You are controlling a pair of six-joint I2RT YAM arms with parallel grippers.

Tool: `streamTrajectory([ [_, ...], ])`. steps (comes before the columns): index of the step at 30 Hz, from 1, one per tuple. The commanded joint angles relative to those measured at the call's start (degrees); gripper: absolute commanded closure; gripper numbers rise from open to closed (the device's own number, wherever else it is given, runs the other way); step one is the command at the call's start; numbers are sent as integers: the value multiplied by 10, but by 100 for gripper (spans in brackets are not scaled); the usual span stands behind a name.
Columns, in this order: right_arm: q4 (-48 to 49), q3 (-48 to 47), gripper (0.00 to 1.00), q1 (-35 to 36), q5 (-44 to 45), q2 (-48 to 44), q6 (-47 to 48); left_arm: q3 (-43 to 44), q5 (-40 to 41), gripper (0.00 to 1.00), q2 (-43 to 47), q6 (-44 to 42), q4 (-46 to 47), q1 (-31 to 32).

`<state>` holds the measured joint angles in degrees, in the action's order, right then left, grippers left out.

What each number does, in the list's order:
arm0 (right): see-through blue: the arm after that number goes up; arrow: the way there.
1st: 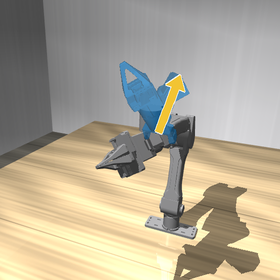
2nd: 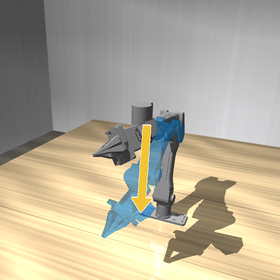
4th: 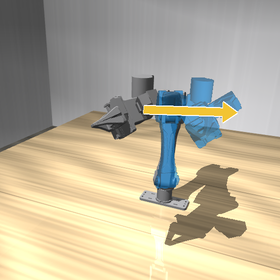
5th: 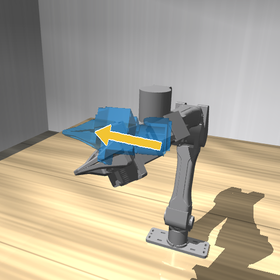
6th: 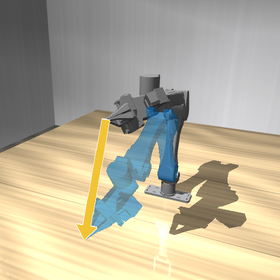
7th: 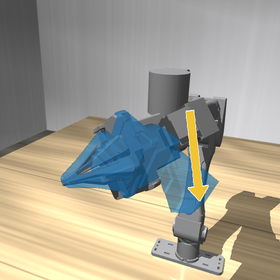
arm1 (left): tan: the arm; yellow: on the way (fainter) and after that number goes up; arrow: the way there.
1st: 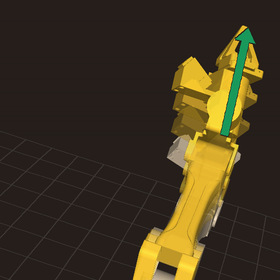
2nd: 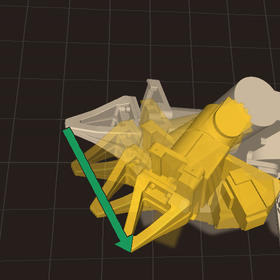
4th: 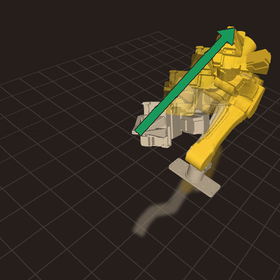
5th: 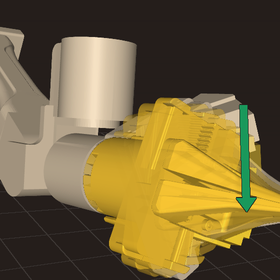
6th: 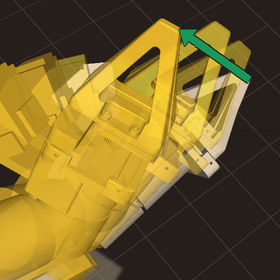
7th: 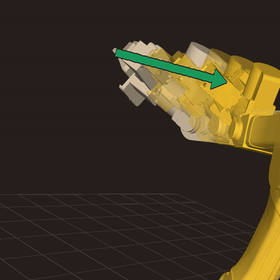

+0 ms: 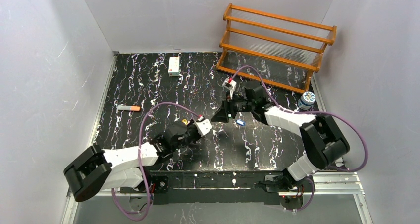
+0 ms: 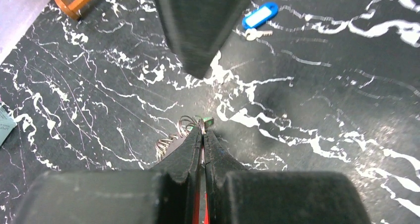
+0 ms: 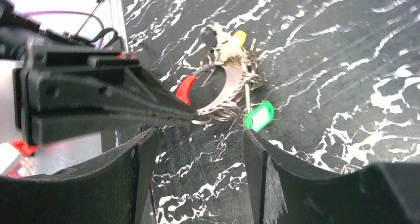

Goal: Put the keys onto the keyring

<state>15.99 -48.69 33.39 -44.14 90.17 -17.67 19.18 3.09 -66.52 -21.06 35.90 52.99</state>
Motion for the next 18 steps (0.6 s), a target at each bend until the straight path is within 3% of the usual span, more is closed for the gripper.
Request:
streamTrajectory([
  [1, 163, 69, 28, -1, -83, -68, 92, 7, -30, 100, 46, 51, 0, -4],
  [9, 362, 203, 28, 3, -125, -143, 203, 4, -126, 100, 86, 50, 1, -9],
  [18, 352, 219, 32, 65, -59, -151, 347, 4, -196, 100, 94, 27, 8, -9],
])
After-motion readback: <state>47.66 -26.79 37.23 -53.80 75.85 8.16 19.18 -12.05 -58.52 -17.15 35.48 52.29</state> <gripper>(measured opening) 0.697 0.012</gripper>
